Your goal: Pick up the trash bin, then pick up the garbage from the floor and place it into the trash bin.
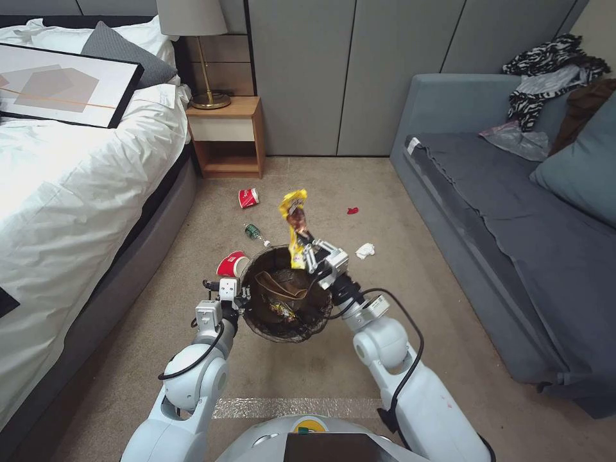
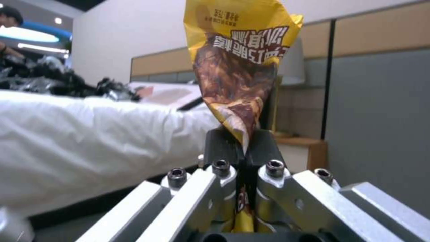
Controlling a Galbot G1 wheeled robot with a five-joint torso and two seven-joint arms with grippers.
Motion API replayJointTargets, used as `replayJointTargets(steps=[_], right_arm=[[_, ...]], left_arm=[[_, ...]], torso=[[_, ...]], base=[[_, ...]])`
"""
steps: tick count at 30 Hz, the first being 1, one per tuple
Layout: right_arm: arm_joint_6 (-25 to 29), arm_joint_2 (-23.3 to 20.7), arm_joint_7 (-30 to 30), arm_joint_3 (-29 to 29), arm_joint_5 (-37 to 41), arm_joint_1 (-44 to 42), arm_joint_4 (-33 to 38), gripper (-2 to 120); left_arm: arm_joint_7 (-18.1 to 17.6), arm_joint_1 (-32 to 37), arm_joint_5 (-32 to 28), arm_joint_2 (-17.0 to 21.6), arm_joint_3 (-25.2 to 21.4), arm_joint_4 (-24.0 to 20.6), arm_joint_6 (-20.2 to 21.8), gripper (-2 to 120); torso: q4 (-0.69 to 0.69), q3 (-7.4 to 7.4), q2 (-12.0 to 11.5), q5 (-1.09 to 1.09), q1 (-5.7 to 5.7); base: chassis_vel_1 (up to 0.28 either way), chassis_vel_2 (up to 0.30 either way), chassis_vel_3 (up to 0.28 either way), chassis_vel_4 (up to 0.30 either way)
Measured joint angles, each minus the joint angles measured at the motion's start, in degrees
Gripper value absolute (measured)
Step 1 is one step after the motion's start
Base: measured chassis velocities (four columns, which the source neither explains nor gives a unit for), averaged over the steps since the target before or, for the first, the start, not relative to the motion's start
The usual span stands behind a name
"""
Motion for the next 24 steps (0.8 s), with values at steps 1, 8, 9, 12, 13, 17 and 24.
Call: replayJointTargets(steps=[1, 8, 9, 12, 13, 17, 24], right_arm=[[0.0, 0.1, 0.0, -0.37, -0.35, -0.45, -0.5, 0], [0.97, 0.77, 0.11, -1.62, -2.16, -1.75, -4.26, 0], [1.13, 0.88, 0.15, -1.62, -2.29, -1.91, -4.85, 0], [1.46, 1.09, 0.24, -1.65, -2.38, -2.3, -6.19, 0], [1.46, 1.09, 0.24, -1.65, -2.38, -2.3, -6.19, 0], [1.49, 1.22, 0.35, -1.89, -2.58, -2.74, -7.6, 2], [1.47, 1.35, 0.37, -2.42, -2.98, -3.35, -8.02, 21]], left_arm=[[0.01, -0.02, 0.0, -0.04, 0.0, 0.0, 0.0, 3], [0.08, -0.19, -0.01, -0.21, 0.27, 0.0, -0.02, 3], [0.09, -0.19, -0.01, -0.25, 0.3, 0.0, -0.04, 3], [0.1, -0.2, -0.01, -0.27, 0.31, 0.04, -0.09, 3], [0.1, -0.2, -0.01, -0.27, 0.31, 0.04, -0.09, 3], [0.12, -0.35, -0.04, -0.33, 0.35, 0.04, -0.11, 3], [0.14, -0.42, -0.05, -0.37, 0.56, -0.02, -0.12, 3]], torso=[[0.0, 0.0, 0.0, 0.0, 0.0], [0.0, 0.01, 0.0, 0.01, 0.0], [0.0, 0.01, 0.0, 0.01, 0.0], [0.0, 0.01, 0.0, 0.01, 0.0], [0.0, 0.01, 0.0, 0.01, 0.0], [0.0, 0.01, 0.0, 0.01, 0.0], [0.0, 0.01, 0.0, 0.01, 0.0]], base=[[0.0, 0.0, 0.0, 0.0], [0.0, 0.0, 0.0, 0.0], [0.0, 0.0, 0.0, 0.0], [0.0, 0.0, 0.0, 0.0], [0.0, 0.0, 0.0, 0.0], [0.0, 0.0, 0.0, 0.0], [0.0, 0.0, 0.0, 0.0]])
